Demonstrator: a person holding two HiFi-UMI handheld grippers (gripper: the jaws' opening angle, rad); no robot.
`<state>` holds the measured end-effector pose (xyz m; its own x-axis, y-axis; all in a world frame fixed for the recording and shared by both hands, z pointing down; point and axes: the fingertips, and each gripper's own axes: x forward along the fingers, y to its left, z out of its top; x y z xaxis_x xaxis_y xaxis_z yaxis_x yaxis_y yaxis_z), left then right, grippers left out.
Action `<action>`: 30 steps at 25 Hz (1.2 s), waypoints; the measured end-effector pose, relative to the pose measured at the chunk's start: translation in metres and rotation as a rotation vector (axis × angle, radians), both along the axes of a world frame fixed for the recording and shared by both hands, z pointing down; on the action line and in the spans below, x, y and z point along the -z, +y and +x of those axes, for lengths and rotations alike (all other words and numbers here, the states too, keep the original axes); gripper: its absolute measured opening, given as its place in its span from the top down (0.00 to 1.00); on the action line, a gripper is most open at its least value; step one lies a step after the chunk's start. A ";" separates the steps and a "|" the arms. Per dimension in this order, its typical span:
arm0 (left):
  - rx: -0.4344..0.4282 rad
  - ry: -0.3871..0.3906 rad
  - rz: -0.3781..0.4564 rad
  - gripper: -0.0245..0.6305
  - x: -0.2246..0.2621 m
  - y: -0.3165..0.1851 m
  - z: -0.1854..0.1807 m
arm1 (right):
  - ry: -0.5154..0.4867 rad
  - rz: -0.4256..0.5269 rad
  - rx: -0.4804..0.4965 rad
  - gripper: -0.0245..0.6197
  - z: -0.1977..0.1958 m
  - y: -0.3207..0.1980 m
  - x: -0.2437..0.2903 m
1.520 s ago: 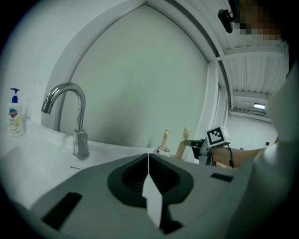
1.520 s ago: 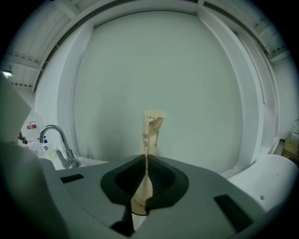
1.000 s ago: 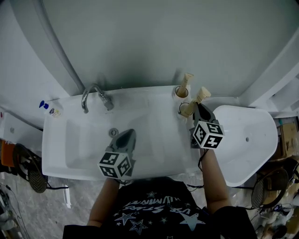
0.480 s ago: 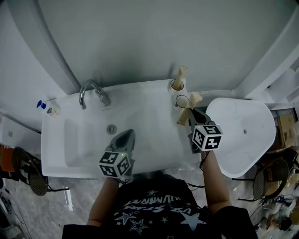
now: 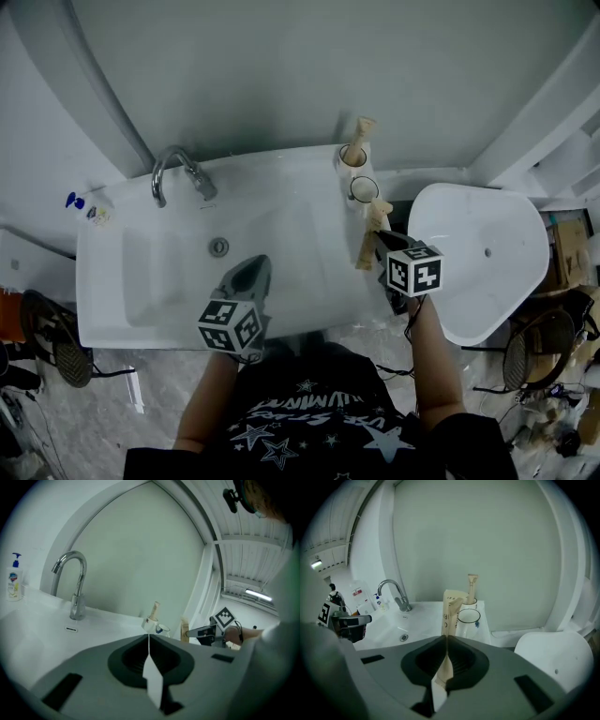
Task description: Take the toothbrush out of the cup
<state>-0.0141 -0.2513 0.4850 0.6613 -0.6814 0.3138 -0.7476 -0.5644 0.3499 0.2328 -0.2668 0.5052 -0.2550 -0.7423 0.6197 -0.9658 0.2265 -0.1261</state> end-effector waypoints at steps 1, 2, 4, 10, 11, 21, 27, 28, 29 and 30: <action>-0.001 0.000 -0.003 0.93 -0.001 0.001 0.000 | 0.008 -0.021 0.008 0.92 0.001 0.002 -0.004; -0.001 -0.001 -0.006 0.93 -0.002 0.002 0.001 | 0.016 -0.043 0.016 0.92 0.002 0.004 -0.007; -0.003 -0.001 -0.009 0.93 -0.003 0.003 0.003 | 0.024 -0.085 0.034 0.92 0.003 0.007 -0.013; -0.008 -0.003 -0.019 0.93 -0.007 0.008 0.006 | 0.037 -0.202 0.063 0.93 0.005 0.020 -0.036; -0.008 -0.003 -0.019 0.93 -0.007 0.009 0.006 | 0.046 -0.216 0.068 0.93 0.007 0.022 -0.039; 0.000 -0.009 -0.025 0.93 -0.009 0.008 0.012 | 0.083 -0.347 0.082 0.93 0.025 0.028 -0.073; 0.009 -0.017 -0.031 0.93 -0.012 0.007 0.013 | 0.088 -0.377 0.074 0.93 0.026 0.023 -0.094; 0.011 -0.018 -0.032 0.93 -0.012 0.006 0.013 | 0.087 -0.384 0.071 0.93 0.026 0.022 -0.097; 0.013 -0.019 -0.033 0.93 -0.012 0.006 0.013 | 0.086 -0.392 0.069 0.93 0.026 0.021 -0.101; 0.015 -0.019 -0.033 0.93 -0.012 0.005 0.014 | 0.087 -0.398 0.069 0.93 0.027 0.020 -0.104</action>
